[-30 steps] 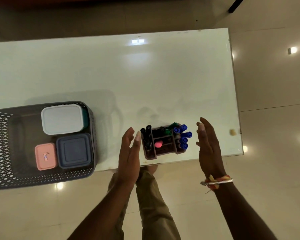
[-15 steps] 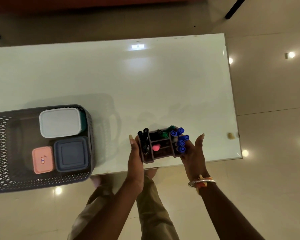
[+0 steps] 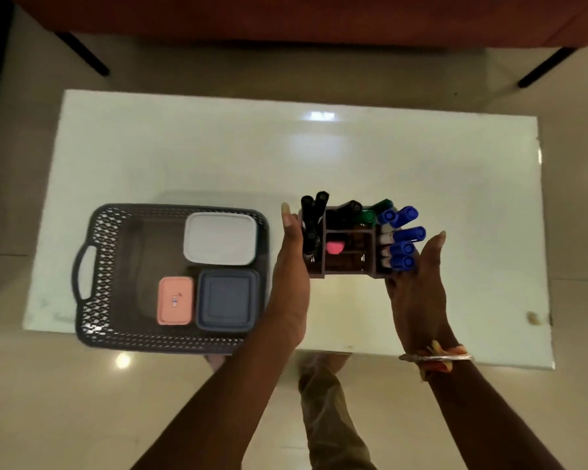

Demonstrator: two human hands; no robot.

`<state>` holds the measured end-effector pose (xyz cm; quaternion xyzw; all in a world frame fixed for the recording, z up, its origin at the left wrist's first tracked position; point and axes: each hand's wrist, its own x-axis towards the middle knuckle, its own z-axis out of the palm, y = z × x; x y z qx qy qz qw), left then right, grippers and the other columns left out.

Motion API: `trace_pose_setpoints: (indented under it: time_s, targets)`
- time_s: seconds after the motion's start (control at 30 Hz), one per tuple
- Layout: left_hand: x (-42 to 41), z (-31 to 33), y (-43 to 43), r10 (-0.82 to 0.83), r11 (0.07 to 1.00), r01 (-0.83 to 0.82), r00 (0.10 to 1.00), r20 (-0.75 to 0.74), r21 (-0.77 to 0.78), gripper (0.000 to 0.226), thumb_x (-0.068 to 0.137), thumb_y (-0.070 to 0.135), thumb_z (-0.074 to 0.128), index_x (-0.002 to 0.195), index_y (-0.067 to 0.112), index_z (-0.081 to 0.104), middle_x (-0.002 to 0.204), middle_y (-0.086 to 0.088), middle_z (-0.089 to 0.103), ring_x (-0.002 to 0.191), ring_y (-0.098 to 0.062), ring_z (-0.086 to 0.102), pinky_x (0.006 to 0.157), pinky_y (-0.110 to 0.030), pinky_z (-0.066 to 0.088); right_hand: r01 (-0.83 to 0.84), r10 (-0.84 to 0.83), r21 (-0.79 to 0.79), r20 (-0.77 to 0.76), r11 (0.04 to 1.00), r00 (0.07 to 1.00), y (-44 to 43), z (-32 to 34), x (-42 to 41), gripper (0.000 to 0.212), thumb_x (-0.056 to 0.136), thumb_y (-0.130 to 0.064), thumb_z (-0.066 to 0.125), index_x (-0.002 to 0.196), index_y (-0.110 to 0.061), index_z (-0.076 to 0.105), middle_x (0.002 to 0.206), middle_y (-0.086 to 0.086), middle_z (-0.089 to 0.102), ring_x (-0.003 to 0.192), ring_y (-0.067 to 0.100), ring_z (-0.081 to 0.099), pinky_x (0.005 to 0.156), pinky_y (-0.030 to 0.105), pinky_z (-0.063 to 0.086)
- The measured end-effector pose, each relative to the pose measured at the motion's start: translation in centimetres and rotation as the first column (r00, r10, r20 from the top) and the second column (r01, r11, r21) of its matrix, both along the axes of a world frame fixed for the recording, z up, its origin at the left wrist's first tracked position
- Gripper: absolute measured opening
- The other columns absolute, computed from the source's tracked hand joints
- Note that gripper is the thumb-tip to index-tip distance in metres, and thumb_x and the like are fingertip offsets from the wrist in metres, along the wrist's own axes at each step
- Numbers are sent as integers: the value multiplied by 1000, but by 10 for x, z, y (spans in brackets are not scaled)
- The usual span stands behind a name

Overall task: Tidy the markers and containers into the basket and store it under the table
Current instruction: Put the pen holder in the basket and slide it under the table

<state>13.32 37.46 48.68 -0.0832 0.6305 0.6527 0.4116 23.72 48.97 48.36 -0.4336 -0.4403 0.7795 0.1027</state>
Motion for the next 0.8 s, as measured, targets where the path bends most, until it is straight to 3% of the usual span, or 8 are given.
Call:
trace_pose_setpoints:
  time_s: [0.17,0.3,0.37,0.47,0.53,0.63,0.73,0.8]
  targets:
    - [-75,42,-50,40,998,-34,995,-96,60,83,80,84,24,143,36,47,139,4,59,131,-17,53,116,-52,30,-50,52,20,-103,999,993,-39,29,-81,100,65,-87,50,139,-20,52,135,0,62,131,16,52,118,42,28]
    - [-116,62,-109,103,993,-92,981,-167,71,72,95,68,11,139,30,52,131,3,65,126,-18,58,117,-54,24,-150,156,58,-123,987,980,-85,33,-136,69,94,-66,22,133,-21,57,131,-2,65,127,13,55,119,42,29]
    - [-128,63,-142,165,984,-149,971,-174,101,70,99,63,8,136,28,55,128,3,67,124,-17,59,112,-49,35,-231,239,73,-127,970,963,-112,32,-159,69,96,-65,20,128,-20,61,127,-1,67,125,13,58,118,42,31]
    - [-136,59,-188,275,956,-251,946,-174,148,69,97,60,14,139,20,52,128,-1,67,119,-14,63,89,-29,55,-344,350,77,-87,936,933,-155,30,-187,75,85,-78,32,120,-23,68,122,1,70,123,18,60,116,43,33]
    - [-133,51,-214,347,936,-331,925,-155,117,75,91,69,25,147,22,42,139,-3,59,128,-18,57,101,-38,50,-418,422,79,-42,905,906,-176,25,-200,76,82,-79,34,122,-23,66,116,-4,72,116,11,63,112,39,37]
    - [-120,31,-243,439,898,-439,894,-91,27,86,78,86,36,150,39,33,153,4,43,141,-19,41,116,-52,30,-538,537,88,34,838,843,-200,12,-215,70,84,-77,29,117,-29,69,102,-14,73,104,2,65,102,30,40]
    - [-102,14,-255,526,850,-525,848,-64,33,71,89,75,26,148,38,37,148,8,49,138,-12,45,116,-47,31,-658,641,125,151,743,753,-214,-1,-227,73,83,-83,26,114,-33,70,90,-19,69,94,1,63,98,30,43]
    - [-92,4,-256,587,810,-586,809,-42,24,67,92,67,22,149,34,38,145,7,53,135,-11,48,113,-42,35,-741,702,154,242,654,670,-221,-10,-238,92,72,-94,23,131,-33,60,101,-20,63,101,4,58,105,38,39]
